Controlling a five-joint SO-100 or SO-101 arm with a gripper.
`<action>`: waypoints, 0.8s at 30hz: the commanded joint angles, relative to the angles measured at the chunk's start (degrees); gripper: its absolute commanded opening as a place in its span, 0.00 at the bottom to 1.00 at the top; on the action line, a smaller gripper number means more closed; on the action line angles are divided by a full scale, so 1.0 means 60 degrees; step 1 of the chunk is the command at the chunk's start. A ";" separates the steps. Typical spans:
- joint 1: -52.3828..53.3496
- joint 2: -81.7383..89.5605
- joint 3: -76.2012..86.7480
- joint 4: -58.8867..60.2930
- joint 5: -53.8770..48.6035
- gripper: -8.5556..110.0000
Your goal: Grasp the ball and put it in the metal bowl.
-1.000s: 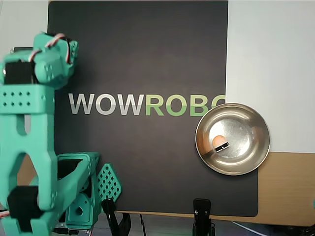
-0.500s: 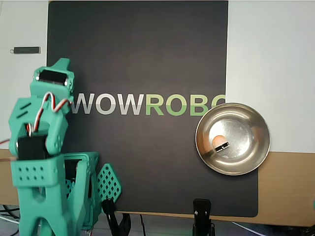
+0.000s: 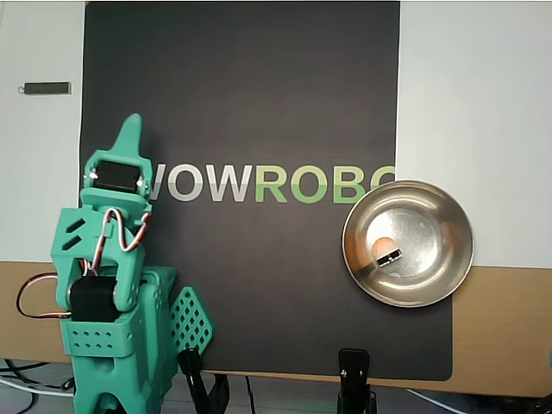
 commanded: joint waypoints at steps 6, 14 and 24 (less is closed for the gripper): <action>0.0176 0.0513 0.1113 -0.1128 -0.0835 0.07; 0.0176 0.0498 0.1099 -0.0806 -0.1831 0.07; 0.0132 0.0498 0.1113 0.1216 -0.2549 0.07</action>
